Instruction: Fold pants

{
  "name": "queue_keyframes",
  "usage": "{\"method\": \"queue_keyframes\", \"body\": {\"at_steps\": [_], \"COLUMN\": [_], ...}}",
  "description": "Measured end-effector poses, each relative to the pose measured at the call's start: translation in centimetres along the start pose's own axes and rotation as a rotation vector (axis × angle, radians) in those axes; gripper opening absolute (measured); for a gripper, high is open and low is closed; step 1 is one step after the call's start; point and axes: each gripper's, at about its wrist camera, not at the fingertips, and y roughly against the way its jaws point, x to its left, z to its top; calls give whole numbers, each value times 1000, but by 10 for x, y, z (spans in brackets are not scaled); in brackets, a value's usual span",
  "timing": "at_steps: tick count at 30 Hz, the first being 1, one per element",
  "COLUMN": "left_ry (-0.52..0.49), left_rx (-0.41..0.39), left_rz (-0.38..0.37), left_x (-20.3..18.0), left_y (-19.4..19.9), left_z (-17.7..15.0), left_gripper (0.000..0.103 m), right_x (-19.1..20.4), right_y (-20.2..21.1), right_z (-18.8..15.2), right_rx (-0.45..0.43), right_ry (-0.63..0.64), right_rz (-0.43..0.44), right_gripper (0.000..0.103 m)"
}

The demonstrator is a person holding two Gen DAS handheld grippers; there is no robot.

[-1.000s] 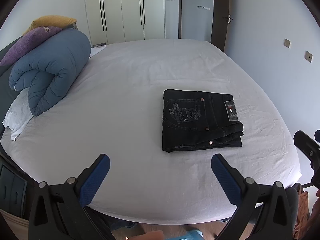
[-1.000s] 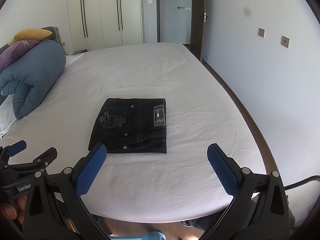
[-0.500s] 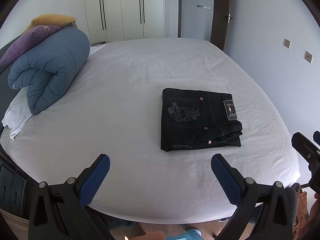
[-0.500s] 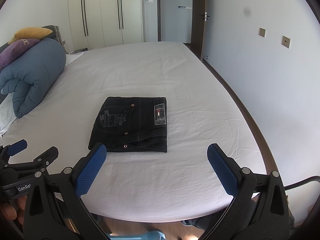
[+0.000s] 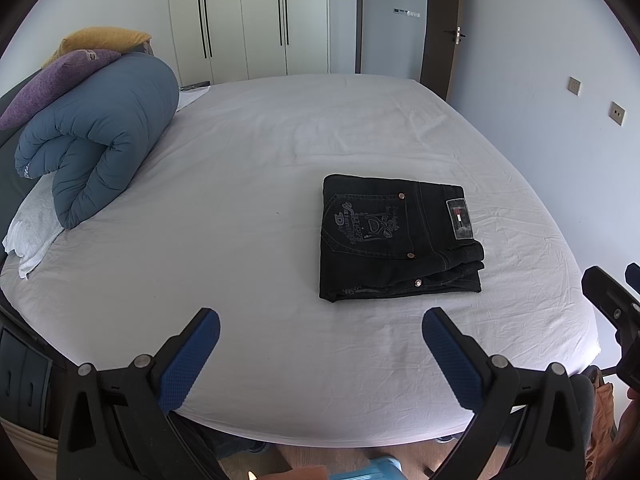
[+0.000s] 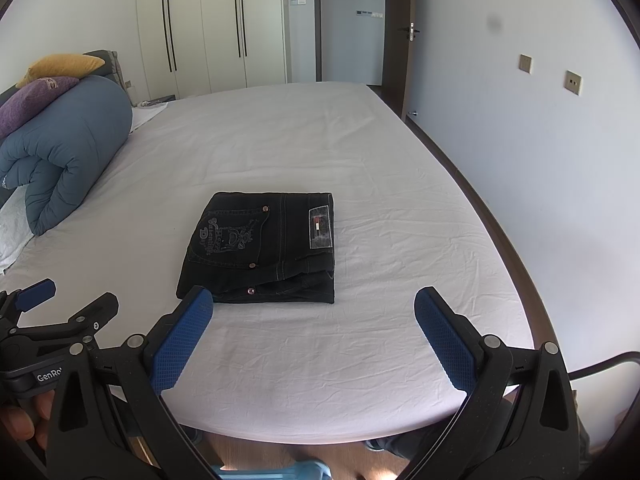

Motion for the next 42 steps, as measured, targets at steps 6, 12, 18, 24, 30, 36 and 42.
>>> {"method": "queue_keyframes", "body": {"at_steps": [6, 12, 18, 24, 30, 36, 42], "left_ry": [0, 1, 2, 1, 2, 2, 3], "left_rx": [1, 1, 3, 4, 6, 6, 7], "left_rz": [0, -2, -2, -2, -4, -3, -13], "left_x": [0, 0, 0, 0, 0, 0, 1], "left_y": [0, 0, 0, 0, 0, 0, 0], "left_z": [0, -1, -1, -1, -5, -5, -5], "left_gripper": [103, 103, 103, 103, 103, 103, 103], "right_x": [0, 0, 1, 0, 0, 0, 0], "right_y": [1, 1, 1, 1, 1, 1, 1], "right_z": [0, -1, -1, -2, -2, -3, -5], "right_rx": [1, 4, 4, 6, 8, 8, 12], "right_ry": [1, 1, 1, 1, 0, -1, -1], "right_rz": [4, 5, 4, 5, 6, 6, 7], "right_gripper": [103, 103, 103, 103, 103, 103, 103]}}
